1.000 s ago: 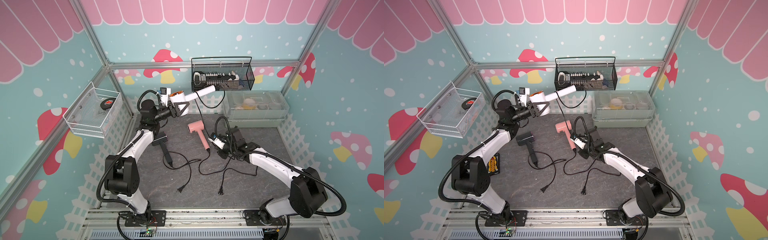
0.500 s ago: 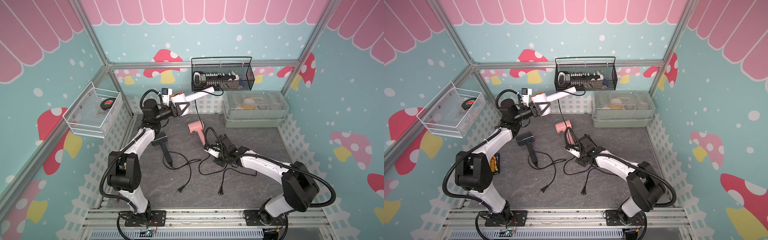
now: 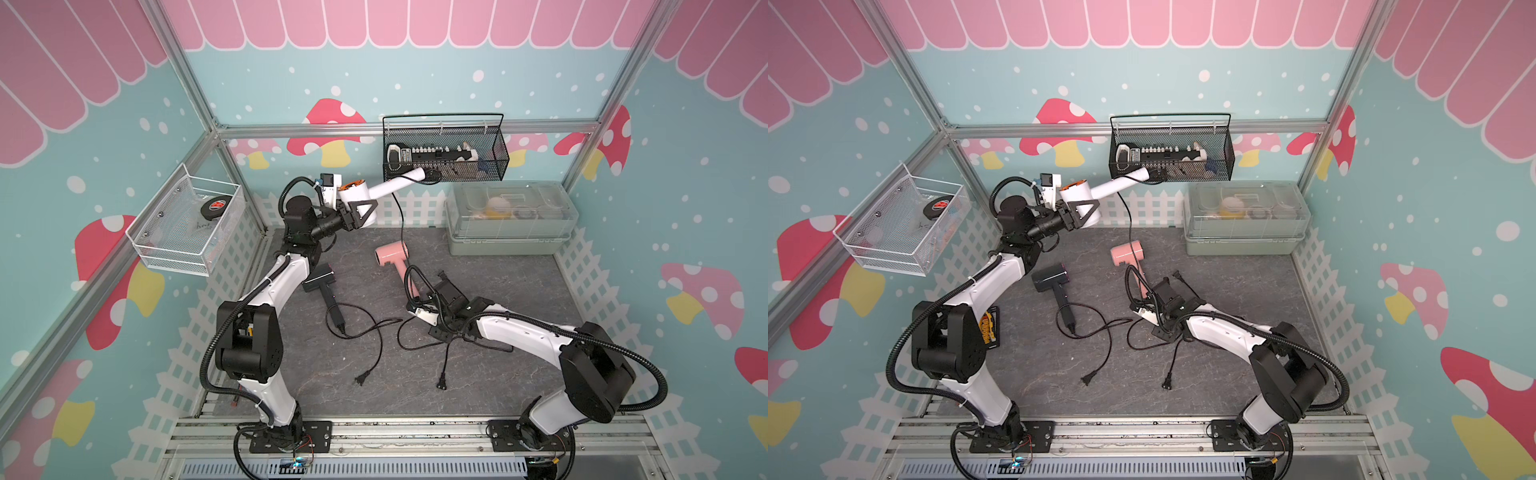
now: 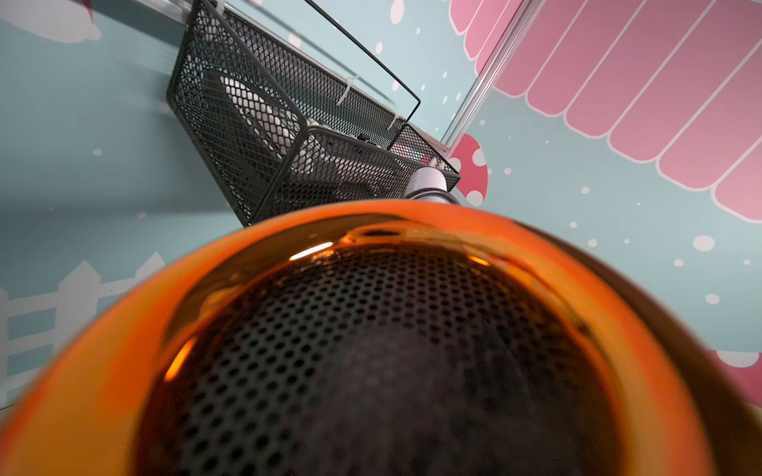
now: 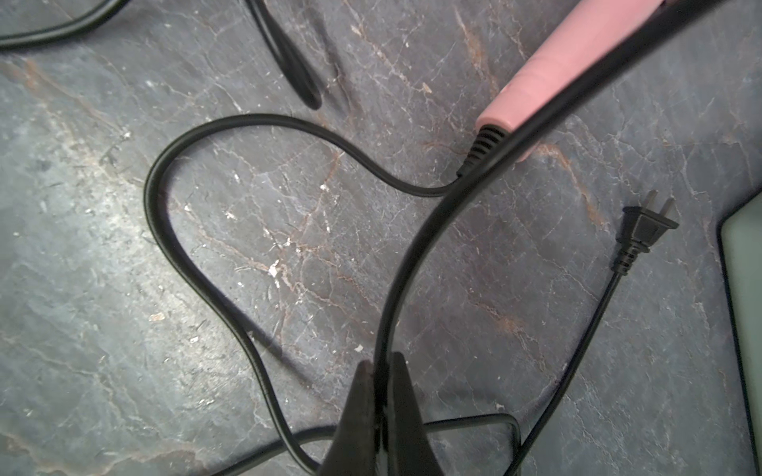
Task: Wrap the cord around the hair dryer
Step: Wrap the power cord around the hair dryer.
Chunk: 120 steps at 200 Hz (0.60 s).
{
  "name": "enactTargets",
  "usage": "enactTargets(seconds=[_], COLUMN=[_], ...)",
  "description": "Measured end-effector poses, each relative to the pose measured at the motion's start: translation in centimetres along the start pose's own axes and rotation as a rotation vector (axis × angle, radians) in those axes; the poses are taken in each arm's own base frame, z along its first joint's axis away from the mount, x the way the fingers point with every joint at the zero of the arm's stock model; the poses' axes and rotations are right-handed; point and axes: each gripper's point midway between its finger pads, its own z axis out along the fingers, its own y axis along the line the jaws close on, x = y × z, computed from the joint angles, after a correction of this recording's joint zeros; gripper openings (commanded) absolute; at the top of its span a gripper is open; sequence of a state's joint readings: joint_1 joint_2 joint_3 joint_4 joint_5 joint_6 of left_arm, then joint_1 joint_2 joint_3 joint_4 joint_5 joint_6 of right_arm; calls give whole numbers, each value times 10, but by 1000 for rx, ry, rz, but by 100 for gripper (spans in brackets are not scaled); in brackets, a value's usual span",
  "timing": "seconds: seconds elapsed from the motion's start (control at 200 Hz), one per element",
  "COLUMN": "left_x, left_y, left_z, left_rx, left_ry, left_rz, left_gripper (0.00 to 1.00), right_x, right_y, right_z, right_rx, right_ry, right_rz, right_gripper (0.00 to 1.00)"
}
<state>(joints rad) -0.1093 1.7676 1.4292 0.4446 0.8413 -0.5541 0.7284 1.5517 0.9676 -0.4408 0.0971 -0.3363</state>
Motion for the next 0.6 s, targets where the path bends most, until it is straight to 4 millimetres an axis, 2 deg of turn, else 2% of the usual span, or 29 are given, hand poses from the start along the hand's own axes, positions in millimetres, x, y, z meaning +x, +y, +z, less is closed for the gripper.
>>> enactTargets(seconds=[0.095,0.18,0.295,0.455,0.6], left_x=[6,17,40,86,123], left_y=[5,10,15,9,-10], left_z=[0,2,5,5,11], left_rx=[-20,-47,-81,-102,-86], left_ry=[22,58,122,242,358], left_rz=[13,23,35,27,42], left_gripper=[0,0,0,0,0], right_x=[3,2,-18,-52,-63], right_y=[2,-1,-22,-58,-82], right_z=[-4,-20,-67,-142,-182], right_rx=[2,21,97,245,356], right_ry=[15,2,-86,-238,-279], right_rz=[-8,-10,-5,-12,-46], right_gripper=[0,0,0,0,0])
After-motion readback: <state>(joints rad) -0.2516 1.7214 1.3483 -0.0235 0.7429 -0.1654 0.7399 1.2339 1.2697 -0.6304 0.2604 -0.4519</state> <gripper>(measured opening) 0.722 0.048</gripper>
